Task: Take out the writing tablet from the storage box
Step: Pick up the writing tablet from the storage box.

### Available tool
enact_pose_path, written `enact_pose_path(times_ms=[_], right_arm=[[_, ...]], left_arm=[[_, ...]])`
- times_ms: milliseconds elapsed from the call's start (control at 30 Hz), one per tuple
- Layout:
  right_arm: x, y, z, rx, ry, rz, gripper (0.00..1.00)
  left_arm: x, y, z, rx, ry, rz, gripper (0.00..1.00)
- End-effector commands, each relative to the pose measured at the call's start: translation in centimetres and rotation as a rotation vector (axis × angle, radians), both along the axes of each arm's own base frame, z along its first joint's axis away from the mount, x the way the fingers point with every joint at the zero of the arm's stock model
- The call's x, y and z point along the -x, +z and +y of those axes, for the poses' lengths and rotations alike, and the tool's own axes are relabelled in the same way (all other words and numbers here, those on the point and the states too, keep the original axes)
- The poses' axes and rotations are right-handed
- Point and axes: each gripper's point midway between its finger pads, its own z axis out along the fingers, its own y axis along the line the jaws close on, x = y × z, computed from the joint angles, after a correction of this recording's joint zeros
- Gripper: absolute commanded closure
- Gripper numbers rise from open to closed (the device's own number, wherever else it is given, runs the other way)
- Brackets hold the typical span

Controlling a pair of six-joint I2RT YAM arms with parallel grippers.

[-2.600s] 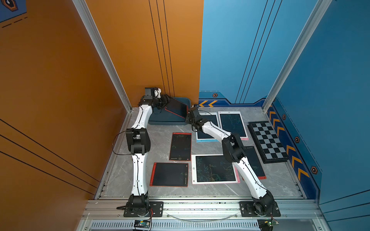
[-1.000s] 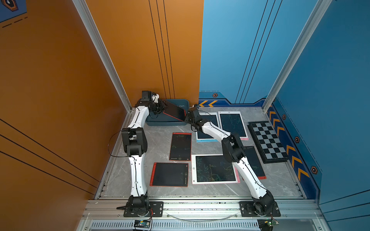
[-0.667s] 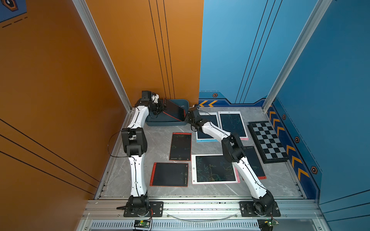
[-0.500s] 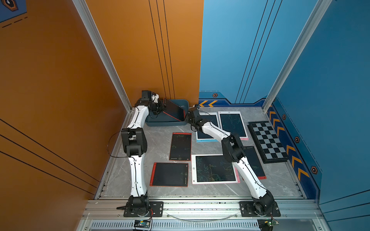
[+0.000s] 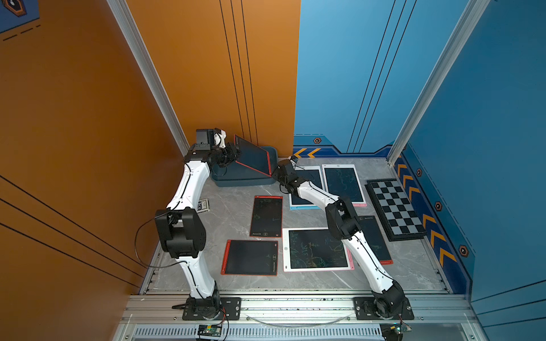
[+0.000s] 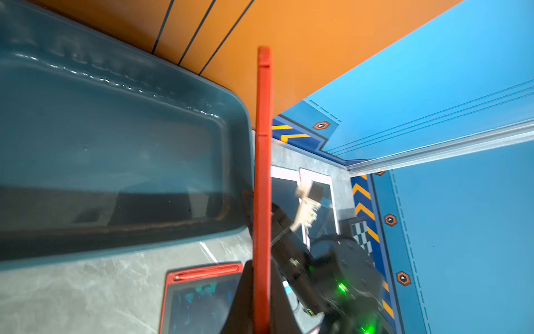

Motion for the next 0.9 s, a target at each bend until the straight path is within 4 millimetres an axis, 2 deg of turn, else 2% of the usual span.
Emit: enact_pose_path(times_ms=[0, 67, 200, 400, 433, 467, 600, 633, 667, 867], right_arm=[[0.4, -3.1, -0.2, -0.023, -0.041, 0.063, 0.69], [0.7, -2.2, 0.2, -0.034, -0.024, 0.052, 0.63], [1.0, 1.3, -0.1, -0.048, -0.007, -0.039, 0.48], [2.9, 9.1, -2.5, -0.087, -0.003, -0.191, 0.35], [3.5, 10.8, -2.9, -0.106, -0.005, -0.222, 0.33], [4.2, 11.1, -3.5, -0.11, -0.006, -0.228, 0.31], [7.1, 14.6, -4.8, -0.218, 0.011, -0.272, 0.28], [7.9, 14.6, -4.7, -0.257, 0.023, -0.267, 0.28], [9.0, 16.5, -4.7, -0.31, 0.041, -0.293, 0.28], [14.7, 18.7, -3.8, -0.618, 0.134, -0.309, 0.27]], left_arm=[[1.6, 2.5, 0.5, -0.002, 0.056, -0.086, 1.0], [3.0, 3.1, 0.7, -0.008, 0.073, -0.099, 1.0], [5.7, 4.9, 1.1, -0.018, 0.104, -0.138, 1.0], [9.1, 7.2, 0.8, -0.006, 0.124, -0.19, 1.0], [9.7, 7.6, 0.8, -0.006, 0.13, -0.199, 1.0], [10.3, 7.9, 0.7, -0.006, 0.136, -0.209, 1.0], [12.1, 9.8, 0.5, 0.023, 0.171, -0.271, 1.0], [12.5, 10.2, 0.4, 0.035, 0.184, -0.289, 1.0], [12.8, 10.6, 0.2, 0.045, 0.192, -0.308, 1.0], [13.7, 12.9, -0.9, 0.125, 0.253, -0.424, 1.0]])
